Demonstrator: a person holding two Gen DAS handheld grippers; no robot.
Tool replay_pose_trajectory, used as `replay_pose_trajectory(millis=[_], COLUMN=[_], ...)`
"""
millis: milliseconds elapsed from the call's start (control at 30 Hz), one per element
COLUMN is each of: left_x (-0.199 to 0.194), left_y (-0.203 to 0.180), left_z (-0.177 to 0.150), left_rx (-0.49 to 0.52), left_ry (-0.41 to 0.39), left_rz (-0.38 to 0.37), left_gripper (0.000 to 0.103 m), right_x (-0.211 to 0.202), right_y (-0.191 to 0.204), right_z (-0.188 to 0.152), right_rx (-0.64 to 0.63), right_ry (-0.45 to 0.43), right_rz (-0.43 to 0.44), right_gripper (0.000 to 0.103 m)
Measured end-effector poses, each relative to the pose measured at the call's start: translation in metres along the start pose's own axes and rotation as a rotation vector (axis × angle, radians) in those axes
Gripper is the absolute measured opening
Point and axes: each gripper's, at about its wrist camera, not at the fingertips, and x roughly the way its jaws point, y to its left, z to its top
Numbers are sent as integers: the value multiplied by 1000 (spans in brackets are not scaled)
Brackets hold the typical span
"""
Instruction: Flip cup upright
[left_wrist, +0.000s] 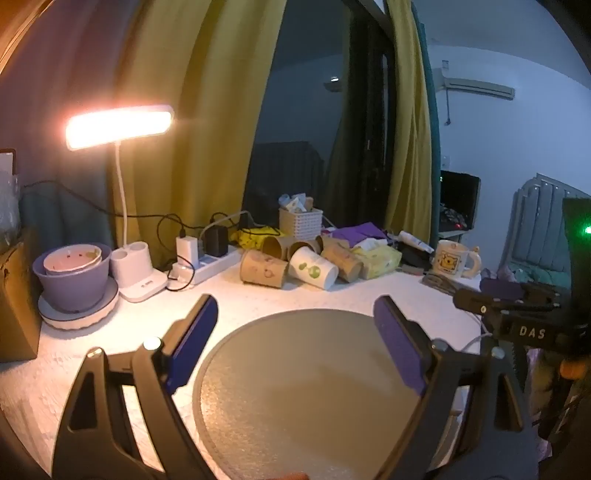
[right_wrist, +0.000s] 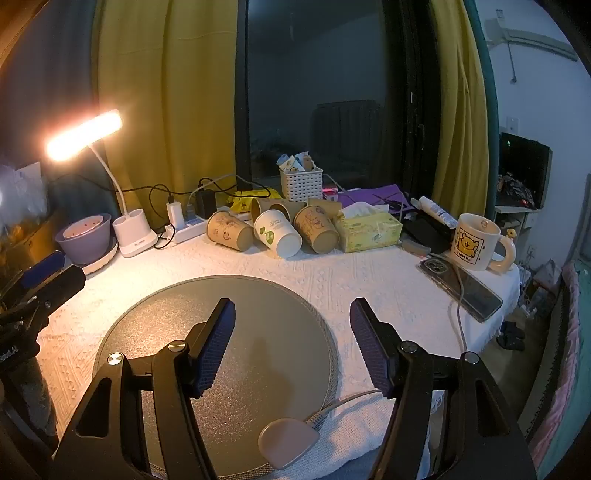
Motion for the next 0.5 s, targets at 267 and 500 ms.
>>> replay_pose_trajectory(millis=[267, 500], left_x=[-1, 0], left_y=[-1, -1], left_z=[-3, -4], left_rx=[-2, -9], left_ry=[2, 0], left_rz=[-1, -9], left_gripper=[87, 87], right_x=[0, -1], right_y=[0, 0], right_z=[1, 1], right_rx=[1, 2], right_ry=[0, -2], right_rz=[0, 1], right_gripper=[68, 68])
